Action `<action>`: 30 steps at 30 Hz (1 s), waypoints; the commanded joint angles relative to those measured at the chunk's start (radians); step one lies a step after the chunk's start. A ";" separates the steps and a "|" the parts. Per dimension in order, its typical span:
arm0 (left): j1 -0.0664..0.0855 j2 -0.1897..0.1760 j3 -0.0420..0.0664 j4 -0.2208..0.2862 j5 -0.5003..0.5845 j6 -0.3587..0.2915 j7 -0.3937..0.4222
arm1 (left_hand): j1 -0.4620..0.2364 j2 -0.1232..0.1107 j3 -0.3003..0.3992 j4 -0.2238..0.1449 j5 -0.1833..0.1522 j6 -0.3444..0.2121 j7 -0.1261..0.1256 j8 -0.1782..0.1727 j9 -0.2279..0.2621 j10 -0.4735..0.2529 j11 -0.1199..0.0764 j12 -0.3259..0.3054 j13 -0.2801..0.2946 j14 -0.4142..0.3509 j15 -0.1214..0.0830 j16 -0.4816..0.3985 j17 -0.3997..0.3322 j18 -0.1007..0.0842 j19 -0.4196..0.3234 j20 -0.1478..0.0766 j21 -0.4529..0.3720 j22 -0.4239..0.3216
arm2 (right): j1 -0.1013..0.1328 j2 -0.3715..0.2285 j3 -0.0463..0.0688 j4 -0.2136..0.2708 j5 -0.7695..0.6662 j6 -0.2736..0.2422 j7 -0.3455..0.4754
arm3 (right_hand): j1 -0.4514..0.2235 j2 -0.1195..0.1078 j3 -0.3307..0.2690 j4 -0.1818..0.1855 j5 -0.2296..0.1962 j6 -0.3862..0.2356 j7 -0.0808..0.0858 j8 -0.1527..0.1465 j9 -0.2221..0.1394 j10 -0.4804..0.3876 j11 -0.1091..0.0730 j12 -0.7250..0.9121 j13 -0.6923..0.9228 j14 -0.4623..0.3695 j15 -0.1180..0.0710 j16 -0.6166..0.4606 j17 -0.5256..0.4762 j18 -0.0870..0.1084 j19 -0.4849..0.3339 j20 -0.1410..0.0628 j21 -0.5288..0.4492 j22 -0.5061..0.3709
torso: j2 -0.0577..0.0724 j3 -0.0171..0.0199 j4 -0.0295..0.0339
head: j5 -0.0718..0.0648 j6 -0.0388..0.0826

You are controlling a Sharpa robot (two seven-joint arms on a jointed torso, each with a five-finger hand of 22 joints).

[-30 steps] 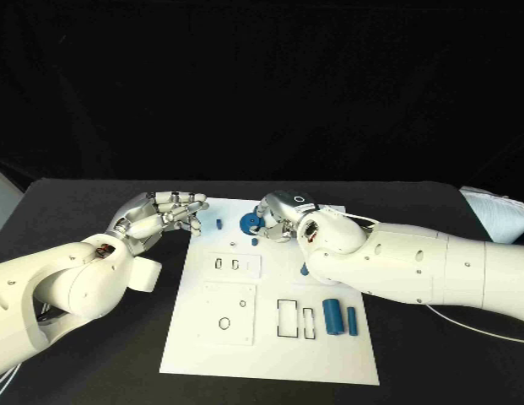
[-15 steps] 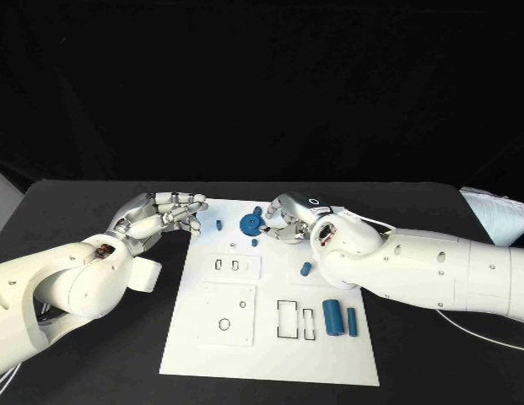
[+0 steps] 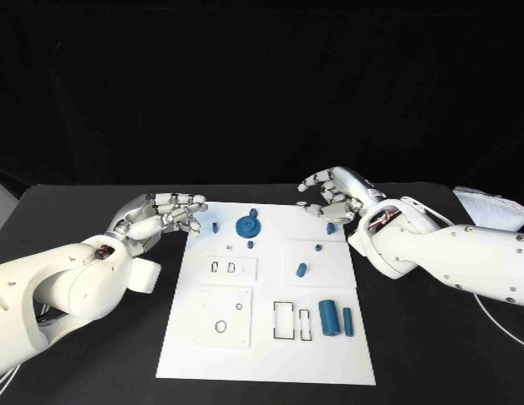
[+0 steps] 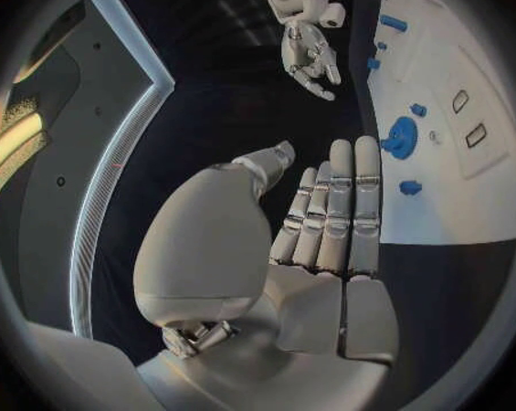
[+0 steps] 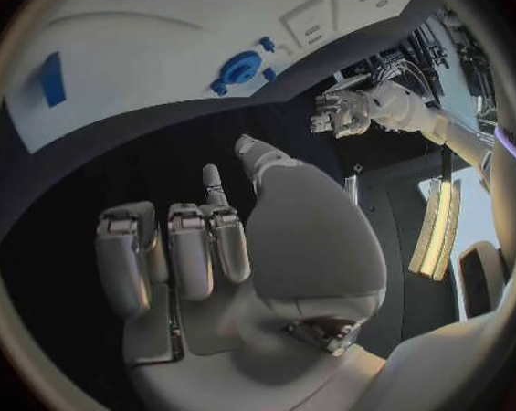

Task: Assemble the parts on the task board

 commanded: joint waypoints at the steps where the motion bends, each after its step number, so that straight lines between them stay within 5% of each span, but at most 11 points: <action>1: 0.001 0.002 0.001 0.004 -0.005 0.026 0.011 | 0.002 0.003 0.003 -0.006 -0.003 -0.007 0.000 -0.005 -0.001 -0.006 -0.001 -0.003 -0.001 -0.010 0.000 0.005 -0.002 0.014 -0.009 0.002 0.004 0.002 | -0.005 -0.033 -0.001 0.007 0.113 0.068 0.137 | 0.024 -0.007 0.005 -0.017 -0.016 0.007 0.003 -0.006 -0.002 0.105 0.009 0.005 0.263 0.102 0.006 0.005 0.246 -0.014 0.105 0.008 0.005 0.263 | -0.003 0.0033 -0.0084 | -0.005 0.003; 10: 0.000 0.004 0.000 0.003 -0.012 0.039 0.015 | 0.002 0.001 0.004 -0.009 -0.003 -0.009 0.001 -0.006 -0.002 -0.009 0.000 -0.004 -0.001 -0.012 0.001 0.004 -0.003 0.014 -0.012 0.003 0.007 0.004 | -0.033 -0.122 -0.005 -0.024 0.131 0.147 0.192 | 0.066 -0.030 0.005 -0.050 -0.030 -0.003 0.008 -0.019 -0.007 0.100 0.014 0.000 0.259 0.103 0.009 0.007 0.252 -0.014 0.105 0.010 0.005 0.263 | -0.005 0.0115 -0.0179 | -0.018 -0.002; 18: -0.001 0.007 0.000 0.000 -0.012 0.043 0.015 | 0.002 0.001 0.004 -0.009 -0.003 -0.009 0.001 -0.006 -0.002 -0.009 0.000 -0.004 -0.001 -0.012 0.001 0.004 -0.003 0.014 -0.012 0.003 0.007 0.004 | -0.053 -0.132 -0.007 -0.081 0.124 0.188 0.209 | 0.074 -0.037 -0.014 -0.056 -0.037 -0.029 0.016 -0.040 -0.014 0.094 0.021 -0.006 0.254 0.103 0.015 0.007 0.252 -0.014 0.105 0.016 0.005 0.263 | -0.003 0.0134 -0.0141 | -0.024 -0.007; 30: -0.001 0.005 -0.001 -0.003 -0.013 0.041 0.014 | 0.002 0.001 0.004 -0.009 -0.003 -0.009 0.001 -0.006 -0.002 -0.009 0.000 -0.004 -0.001 -0.012 0.001 0.004 -0.003 0.014 -0.012 0.003 0.007 0.004 | -0.074 -0.089 -0.008 -0.143 0.111 0.174 0.185 | 0.081 -0.031 -0.025 -0.056 -0.038 -0.036 0.019 -0.048 -0.017 0.095 0.024 -0.006 0.254 0.103 0.019 0.006 0.251 -0.014 0.105 0.019 0.005 0.263 | 0.000 0.0163 -0.0081 | -0.028 -0.013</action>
